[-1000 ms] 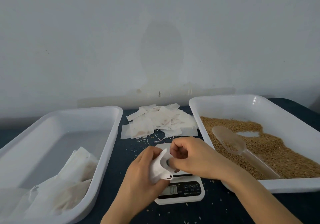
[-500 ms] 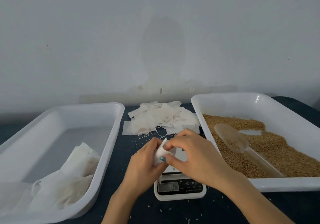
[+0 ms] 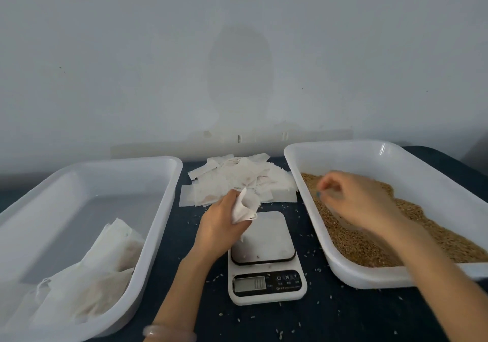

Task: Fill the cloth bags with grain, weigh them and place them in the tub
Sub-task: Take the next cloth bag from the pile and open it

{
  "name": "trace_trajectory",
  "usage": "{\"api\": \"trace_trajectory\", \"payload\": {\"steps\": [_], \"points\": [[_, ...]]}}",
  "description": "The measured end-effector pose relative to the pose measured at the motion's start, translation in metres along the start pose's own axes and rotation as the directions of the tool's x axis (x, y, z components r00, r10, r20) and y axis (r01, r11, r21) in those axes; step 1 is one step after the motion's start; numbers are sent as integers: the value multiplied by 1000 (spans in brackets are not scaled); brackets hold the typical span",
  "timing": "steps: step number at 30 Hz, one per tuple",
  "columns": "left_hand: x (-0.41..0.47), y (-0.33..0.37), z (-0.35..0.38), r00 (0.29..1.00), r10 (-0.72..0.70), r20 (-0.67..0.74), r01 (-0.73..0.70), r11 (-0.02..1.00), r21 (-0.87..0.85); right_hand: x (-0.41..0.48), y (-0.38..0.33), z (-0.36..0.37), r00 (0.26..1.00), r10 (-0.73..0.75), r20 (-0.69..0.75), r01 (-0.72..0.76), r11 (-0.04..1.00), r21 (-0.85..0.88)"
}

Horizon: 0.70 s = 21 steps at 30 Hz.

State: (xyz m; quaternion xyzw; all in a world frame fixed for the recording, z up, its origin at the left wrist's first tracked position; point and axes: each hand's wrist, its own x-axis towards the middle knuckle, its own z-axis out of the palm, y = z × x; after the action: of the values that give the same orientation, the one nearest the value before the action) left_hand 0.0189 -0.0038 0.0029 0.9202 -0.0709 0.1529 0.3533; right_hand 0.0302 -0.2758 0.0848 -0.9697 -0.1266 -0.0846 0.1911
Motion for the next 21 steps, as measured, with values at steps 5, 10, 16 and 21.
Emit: {"api": "trace_trajectory", "payload": {"steps": [5,10,16,21], "points": [[-10,-10,7,999,-32,-28,31,998,-59,-4,73,-12,801,431,416,-154,820,-552],[-11,-12,11,998,-43,-48,39,996,-76,-9,82,-1,755,414,509,-96,837,-539],[-15,-14,6,996,-50,-70,43,993,-106,7,80,-35,869,299,393,-114,896,-429],[-16,-16,3,995,-46,-83,36,993,-113,11,79,-81,931,245,270,-42,806,-590]]}}
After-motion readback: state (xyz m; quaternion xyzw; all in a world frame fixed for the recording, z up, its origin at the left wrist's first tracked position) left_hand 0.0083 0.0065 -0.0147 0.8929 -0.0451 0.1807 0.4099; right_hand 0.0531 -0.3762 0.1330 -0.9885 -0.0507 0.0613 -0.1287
